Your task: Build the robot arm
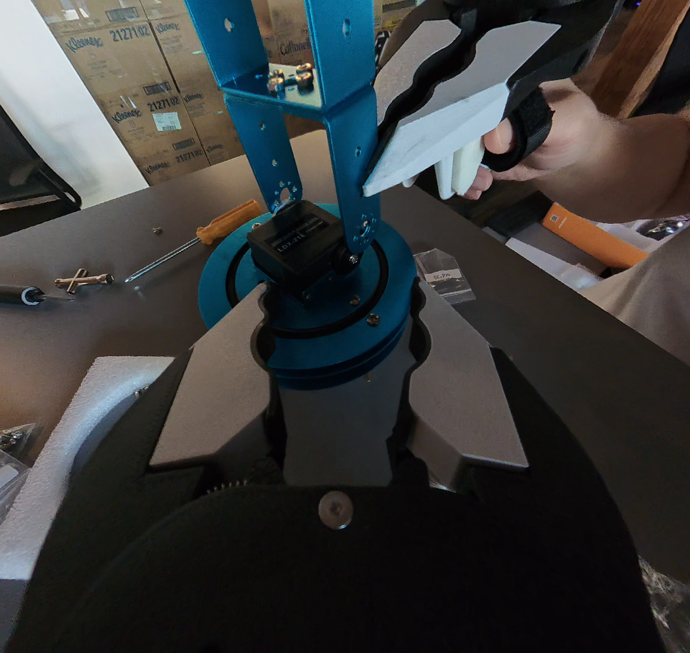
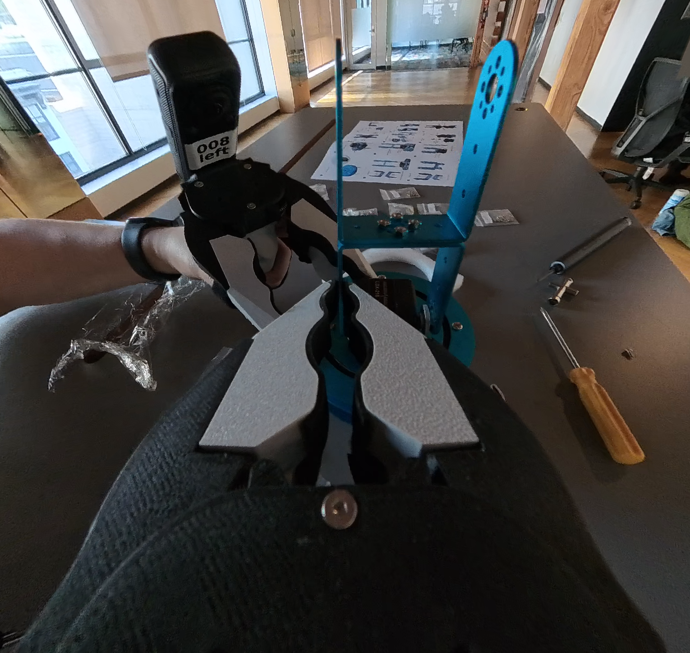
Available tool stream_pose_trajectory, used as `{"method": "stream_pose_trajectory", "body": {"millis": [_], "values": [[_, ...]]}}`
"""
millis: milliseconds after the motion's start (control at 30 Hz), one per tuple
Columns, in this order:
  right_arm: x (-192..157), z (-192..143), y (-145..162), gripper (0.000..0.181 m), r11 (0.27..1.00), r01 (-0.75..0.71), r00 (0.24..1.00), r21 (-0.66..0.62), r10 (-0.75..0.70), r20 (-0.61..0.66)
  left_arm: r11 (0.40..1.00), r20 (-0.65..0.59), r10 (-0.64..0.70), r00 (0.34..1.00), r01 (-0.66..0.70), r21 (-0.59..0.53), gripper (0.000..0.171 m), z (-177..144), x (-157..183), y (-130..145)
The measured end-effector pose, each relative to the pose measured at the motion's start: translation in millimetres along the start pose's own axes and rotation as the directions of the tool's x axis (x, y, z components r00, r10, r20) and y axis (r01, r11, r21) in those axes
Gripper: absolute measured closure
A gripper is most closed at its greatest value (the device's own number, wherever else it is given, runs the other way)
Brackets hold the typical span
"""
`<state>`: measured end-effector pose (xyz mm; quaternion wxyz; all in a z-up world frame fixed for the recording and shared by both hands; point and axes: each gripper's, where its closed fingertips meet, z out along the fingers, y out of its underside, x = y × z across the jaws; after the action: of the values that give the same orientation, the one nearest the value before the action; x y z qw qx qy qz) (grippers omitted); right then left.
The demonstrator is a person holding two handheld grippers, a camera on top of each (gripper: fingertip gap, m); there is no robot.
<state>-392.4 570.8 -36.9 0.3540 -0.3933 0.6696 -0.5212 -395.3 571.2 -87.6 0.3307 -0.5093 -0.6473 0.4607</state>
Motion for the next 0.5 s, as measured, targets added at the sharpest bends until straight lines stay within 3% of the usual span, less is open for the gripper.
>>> {"method": "stream_pose_trajectory", "body": {"millis": [267,500], "values": [[5.6,-5.5,5.5,0.181,0.999,-0.043,0.999,-0.027,0.044,0.030,1.000,0.061,-0.017,0.998,0.016,0.025,0.100,7.3,-2.1,-3.2],[7.7,-3.9,3.5,0.181,0.980,-0.192,0.978,-0.055,0.196,0.071,0.998,0.091,-0.009,0.996,0.004,0.060,0.100,8.1,-2.5,-3.9]]}}
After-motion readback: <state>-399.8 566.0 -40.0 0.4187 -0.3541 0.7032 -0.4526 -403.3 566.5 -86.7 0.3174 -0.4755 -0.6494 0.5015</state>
